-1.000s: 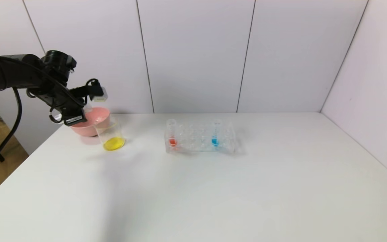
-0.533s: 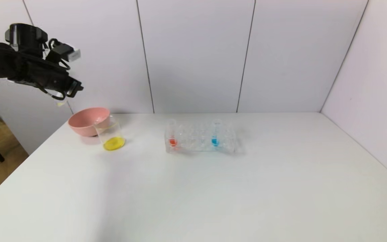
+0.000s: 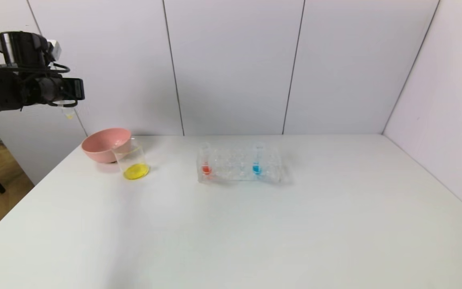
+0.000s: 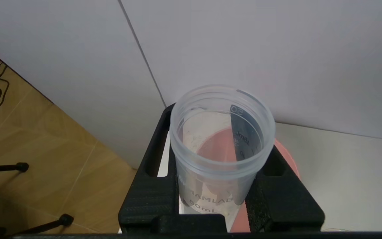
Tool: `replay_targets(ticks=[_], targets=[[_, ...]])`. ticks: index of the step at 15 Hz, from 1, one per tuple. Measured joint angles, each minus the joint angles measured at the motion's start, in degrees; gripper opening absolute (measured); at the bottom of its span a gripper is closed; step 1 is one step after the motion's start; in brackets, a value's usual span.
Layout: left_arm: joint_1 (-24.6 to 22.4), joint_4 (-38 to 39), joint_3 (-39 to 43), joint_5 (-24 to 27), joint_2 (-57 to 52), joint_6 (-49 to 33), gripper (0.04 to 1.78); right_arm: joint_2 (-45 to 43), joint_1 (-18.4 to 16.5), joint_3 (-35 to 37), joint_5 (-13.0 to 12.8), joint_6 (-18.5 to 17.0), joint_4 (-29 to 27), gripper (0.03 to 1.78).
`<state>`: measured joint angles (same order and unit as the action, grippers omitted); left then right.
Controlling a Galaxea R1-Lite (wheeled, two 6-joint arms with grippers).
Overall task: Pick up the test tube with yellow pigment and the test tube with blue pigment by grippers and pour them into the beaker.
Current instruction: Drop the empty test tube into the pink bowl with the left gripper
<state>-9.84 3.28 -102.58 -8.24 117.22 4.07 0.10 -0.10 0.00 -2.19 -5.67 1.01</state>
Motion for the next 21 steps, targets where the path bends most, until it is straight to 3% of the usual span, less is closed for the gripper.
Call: replay_targets(ticks=[6, 21], targets=[[0.06, 22.21, 10.69, -3.11, 3.00, -0.05, 0.54, 0.00, 0.00, 0.00, 0.00, -0.02, 0.02, 1.71], [1.38, 33.71, 13.17, -2.67, 13.01, -2.84, 0.54, 0.00, 0.00, 0.00, 0.00, -0.02, 0.00, 1.71]])
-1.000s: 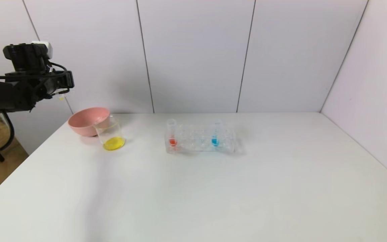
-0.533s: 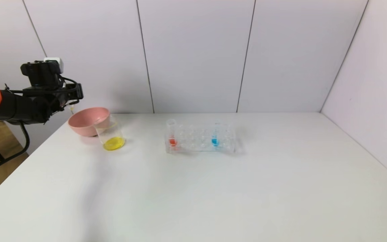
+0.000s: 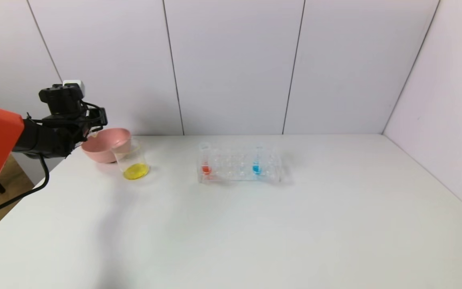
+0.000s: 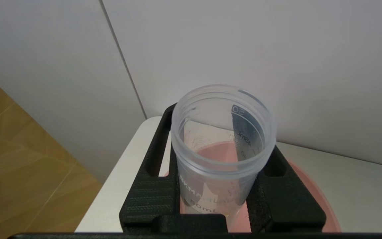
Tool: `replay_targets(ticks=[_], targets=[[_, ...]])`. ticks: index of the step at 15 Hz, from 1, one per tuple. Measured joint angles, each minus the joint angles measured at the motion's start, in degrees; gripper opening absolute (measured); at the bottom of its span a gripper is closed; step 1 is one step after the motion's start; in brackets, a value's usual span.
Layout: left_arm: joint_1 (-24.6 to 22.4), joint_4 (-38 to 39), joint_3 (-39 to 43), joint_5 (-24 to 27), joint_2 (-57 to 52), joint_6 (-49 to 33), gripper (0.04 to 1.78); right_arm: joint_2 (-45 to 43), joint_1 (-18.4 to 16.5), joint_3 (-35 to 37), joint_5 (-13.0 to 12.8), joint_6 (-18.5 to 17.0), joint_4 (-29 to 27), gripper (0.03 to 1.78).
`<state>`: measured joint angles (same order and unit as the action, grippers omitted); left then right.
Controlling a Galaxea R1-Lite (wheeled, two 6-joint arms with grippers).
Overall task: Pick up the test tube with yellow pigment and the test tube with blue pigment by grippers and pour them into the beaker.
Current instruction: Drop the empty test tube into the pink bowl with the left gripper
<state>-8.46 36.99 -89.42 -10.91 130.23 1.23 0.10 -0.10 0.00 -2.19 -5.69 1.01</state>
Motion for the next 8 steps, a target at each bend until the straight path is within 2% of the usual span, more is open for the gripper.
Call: replay_targets(ticks=[8], targets=[[0.78, 1.95, 0.20, 0.05, 1.96, -0.71, 0.54, 0.00, 0.00, 0.00, 0.00, 0.00, 0.00, 1.71]])
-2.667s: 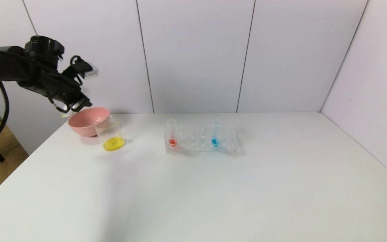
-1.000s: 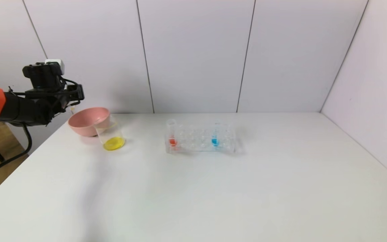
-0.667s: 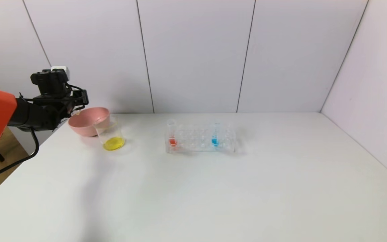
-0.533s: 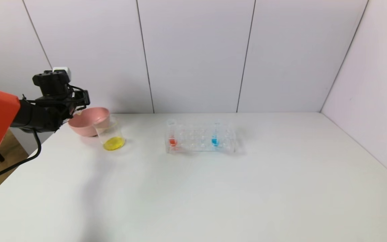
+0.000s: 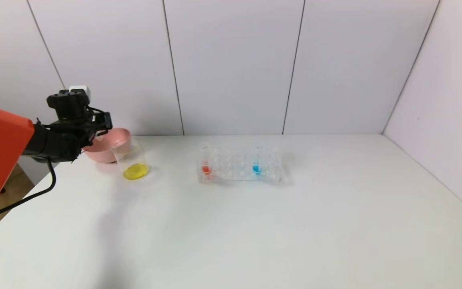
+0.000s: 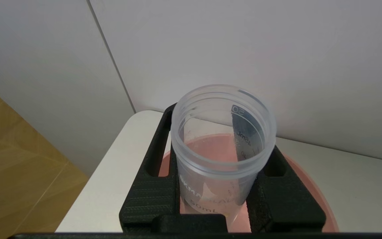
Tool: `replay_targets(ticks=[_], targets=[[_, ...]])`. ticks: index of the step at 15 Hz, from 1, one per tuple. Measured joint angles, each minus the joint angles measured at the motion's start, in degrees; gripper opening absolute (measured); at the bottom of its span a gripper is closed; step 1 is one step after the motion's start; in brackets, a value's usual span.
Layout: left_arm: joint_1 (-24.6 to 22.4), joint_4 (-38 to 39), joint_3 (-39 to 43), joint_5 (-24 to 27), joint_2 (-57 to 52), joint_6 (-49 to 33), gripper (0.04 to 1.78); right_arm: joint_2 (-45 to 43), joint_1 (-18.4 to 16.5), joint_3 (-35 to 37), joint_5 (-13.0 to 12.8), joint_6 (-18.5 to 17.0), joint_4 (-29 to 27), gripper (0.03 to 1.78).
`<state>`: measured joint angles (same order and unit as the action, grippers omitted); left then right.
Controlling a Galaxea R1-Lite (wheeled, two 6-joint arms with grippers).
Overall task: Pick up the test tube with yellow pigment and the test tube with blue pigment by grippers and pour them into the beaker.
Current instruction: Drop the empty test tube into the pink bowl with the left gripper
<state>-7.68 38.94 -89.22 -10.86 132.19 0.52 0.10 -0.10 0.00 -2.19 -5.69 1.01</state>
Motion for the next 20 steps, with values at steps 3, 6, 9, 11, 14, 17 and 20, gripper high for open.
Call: replay_targets(ticks=[3, 6, 9, 11, 14, 17, 20], targets=[[0.68, -0.05, -0.24, 0.04, 0.30, -0.50, 0.55, 0.00, 0.00, 0.00, 0.00, 0.00, 0.02, 1.71], [0.94, -0.02, -0.09, 0.04, 0.20, -0.66, 0.68, 0.00, 0.00, 0.00, 0.02, 0.02, 0.02, 1.71], [1.07, 0.01, 0.89, 0.04, -0.57, -0.77, 1.08, 0.00, 0.00, 0.00, 0.00, 0.00, 0.02, 1.71], [1.07, 0.01, 1.77, 0.06, -1.44, -0.77, 1.40, 0.00, 0.00, 0.00, 0.00, 0.00, 0.02, 1.71], [1.15, 0.01, 4.19, 0.04, -4.39, -0.74, 1.70, 0.00, 0.00, 0.00, 0.00, 0.00, 0.02, 1.71], [1.12, 0.06, 8.61, 0.01, -9.31, -0.73, 1.78, 0.00, 0.00, 0.00, 0.00, 0.02, 0.02, 1.71], [1.12, 0.34, 14.81, 0.01, -15.10, -0.71, 1.78, 0.00, 0.00, 0.00, -0.01, 0.02, 0.00, 1.71]])
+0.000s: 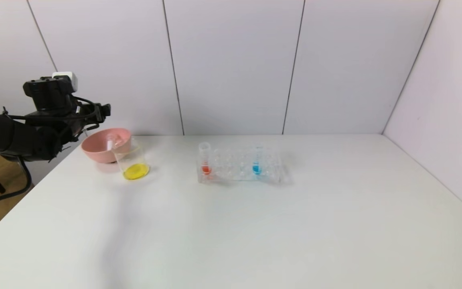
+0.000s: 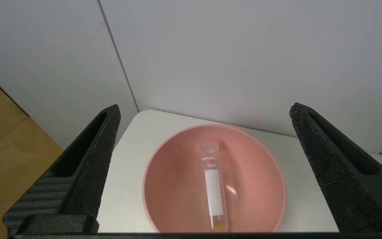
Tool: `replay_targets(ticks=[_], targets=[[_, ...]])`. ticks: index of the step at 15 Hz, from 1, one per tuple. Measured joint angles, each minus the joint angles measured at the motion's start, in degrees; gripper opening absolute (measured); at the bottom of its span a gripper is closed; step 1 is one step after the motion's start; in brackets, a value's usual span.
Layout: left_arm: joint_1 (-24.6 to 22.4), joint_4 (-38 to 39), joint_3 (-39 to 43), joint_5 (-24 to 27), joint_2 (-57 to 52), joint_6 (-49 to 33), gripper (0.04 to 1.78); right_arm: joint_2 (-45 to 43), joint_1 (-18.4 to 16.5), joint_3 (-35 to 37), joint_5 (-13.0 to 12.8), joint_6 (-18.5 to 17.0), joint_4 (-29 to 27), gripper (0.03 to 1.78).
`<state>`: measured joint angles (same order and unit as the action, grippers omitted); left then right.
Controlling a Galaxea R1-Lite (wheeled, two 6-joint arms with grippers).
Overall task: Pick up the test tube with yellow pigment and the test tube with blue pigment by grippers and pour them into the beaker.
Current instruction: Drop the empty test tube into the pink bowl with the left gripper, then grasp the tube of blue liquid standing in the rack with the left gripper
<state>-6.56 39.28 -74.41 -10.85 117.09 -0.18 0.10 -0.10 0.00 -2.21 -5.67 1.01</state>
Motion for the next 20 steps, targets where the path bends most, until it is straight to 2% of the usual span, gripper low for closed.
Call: replay_targets(ticks=[4, 9, 14, 20], targets=[[0.00, 4.96, 9.45, -1.00, -7.69, 0.13, 1.78, 0.00, 0.00, 0.00, 0.01, -0.02, 0.02, 1.71], [0.00, 5.92, 20.70, -5.55, -18.71, 0.02, 1.78, 0.00, 0.00, 0.00, 0.01, -0.02, 0.02, 1.71], [0.56, 4.77, 23.64, -5.99, -27.23, -4.94, 1.78, 0.00, 0.00, 0.00, 0.01, -0.02, 0.00, 1.71], [10.47, 1.51, 28.44, -5.63, -33.00, -10.26, 1.78, 0.00, 0.00, 0.00, 0.01, -0.02, 0.00, 1.71]])
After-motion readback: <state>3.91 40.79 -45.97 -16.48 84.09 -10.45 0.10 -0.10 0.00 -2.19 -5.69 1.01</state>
